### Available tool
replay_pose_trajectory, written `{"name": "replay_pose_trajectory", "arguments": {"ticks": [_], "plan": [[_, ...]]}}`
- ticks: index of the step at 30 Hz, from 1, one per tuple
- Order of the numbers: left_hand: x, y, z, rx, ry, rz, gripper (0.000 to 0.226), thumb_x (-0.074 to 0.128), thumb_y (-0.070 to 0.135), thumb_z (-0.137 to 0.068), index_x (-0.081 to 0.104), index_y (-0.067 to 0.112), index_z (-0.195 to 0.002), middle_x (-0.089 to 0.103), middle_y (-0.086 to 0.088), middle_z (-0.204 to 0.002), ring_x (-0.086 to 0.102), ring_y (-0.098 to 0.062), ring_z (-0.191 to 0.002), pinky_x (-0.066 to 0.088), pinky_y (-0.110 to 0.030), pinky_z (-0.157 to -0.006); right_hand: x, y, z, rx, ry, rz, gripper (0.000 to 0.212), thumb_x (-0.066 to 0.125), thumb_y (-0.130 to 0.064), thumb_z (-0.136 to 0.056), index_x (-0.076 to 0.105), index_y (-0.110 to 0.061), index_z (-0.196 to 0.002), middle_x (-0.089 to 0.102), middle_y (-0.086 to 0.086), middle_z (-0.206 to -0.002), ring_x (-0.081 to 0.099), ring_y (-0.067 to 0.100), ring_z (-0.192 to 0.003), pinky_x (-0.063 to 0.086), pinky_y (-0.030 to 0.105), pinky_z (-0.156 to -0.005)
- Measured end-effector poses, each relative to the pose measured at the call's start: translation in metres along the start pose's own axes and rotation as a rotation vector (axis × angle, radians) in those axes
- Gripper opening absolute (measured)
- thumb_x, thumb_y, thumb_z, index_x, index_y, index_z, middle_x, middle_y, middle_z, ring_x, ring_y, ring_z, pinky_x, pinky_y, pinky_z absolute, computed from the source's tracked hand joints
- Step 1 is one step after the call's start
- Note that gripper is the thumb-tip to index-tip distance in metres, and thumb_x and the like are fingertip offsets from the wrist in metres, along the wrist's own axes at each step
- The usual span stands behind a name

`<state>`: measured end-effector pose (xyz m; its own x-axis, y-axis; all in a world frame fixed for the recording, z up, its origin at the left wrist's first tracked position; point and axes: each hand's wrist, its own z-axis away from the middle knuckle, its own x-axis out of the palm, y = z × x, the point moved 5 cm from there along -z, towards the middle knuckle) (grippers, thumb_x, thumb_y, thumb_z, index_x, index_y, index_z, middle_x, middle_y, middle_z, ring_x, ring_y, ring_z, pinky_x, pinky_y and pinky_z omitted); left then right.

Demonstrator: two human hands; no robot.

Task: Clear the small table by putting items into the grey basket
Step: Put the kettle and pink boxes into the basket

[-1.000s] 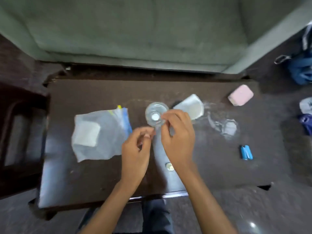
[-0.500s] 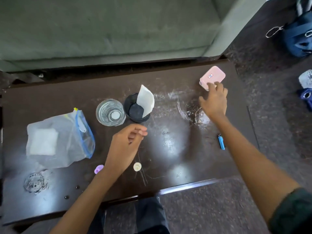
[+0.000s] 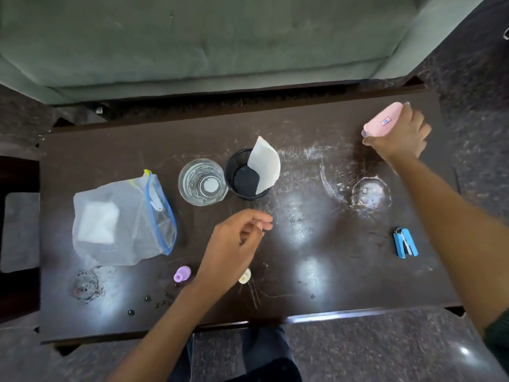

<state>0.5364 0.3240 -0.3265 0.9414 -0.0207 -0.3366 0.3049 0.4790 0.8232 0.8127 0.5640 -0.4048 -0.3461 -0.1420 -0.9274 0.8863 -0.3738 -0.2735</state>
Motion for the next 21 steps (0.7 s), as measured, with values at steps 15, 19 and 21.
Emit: {"name": "replay_pose_trajectory", "arguments": {"ticks": [15, 19, 21], "plan": [[-0.066, -0.021, 0.030, 0.158, 0.056, -0.026, 0.030, 0.053, 0.004, -0.087, 0.063, 0.027, -0.103, 0.068, 0.018, -0.096, 0.064, 0.000, -0.093, 0.048, -0.012, -0.083, -0.005, -0.094, 0.296, -0.332, -0.167, -0.129, 0.096, 0.071, -0.063, -0.042, 0.045, -0.015, -0.121, 0.051, 0.006, -0.109, 0.035, 0.021, -0.101, 0.022, 0.030, -0.084], [-0.133, -0.037, 0.047, 0.195, 0.185, -0.057, 0.032, 0.048, 0.011, -0.083, 0.060, 0.031, -0.105, 0.061, 0.026, -0.106, 0.060, 0.004, -0.097, 0.043, -0.005, -0.081, 0.008, -0.170, 0.342, -0.459, -0.194, -0.122, 0.098, 0.057, -0.074, -0.044, 0.040, -0.022, -0.126, 0.049, -0.002, -0.112, 0.038, 0.019, -0.104, 0.020, 0.023, -0.082], [-0.173, -0.051, 0.055, 0.161, 0.273, -0.078, 0.032, 0.046, 0.014, -0.082, 0.058, 0.035, -0.103, 0.059, 0.034, -0.105, 0.058, 0.008, -0.099, 0.042, -0.005, -0.085, 0.015, -0.208, 0.360, -0.506, -0.182, -0.160, 0.101, 0.058, -0.073, -0.047, 0.038, -0.021, -0.130, 0.049, -0.001, -0.116, 0.037, 0.018, -0.107, 0.028, 0.029, -0.089]]}}
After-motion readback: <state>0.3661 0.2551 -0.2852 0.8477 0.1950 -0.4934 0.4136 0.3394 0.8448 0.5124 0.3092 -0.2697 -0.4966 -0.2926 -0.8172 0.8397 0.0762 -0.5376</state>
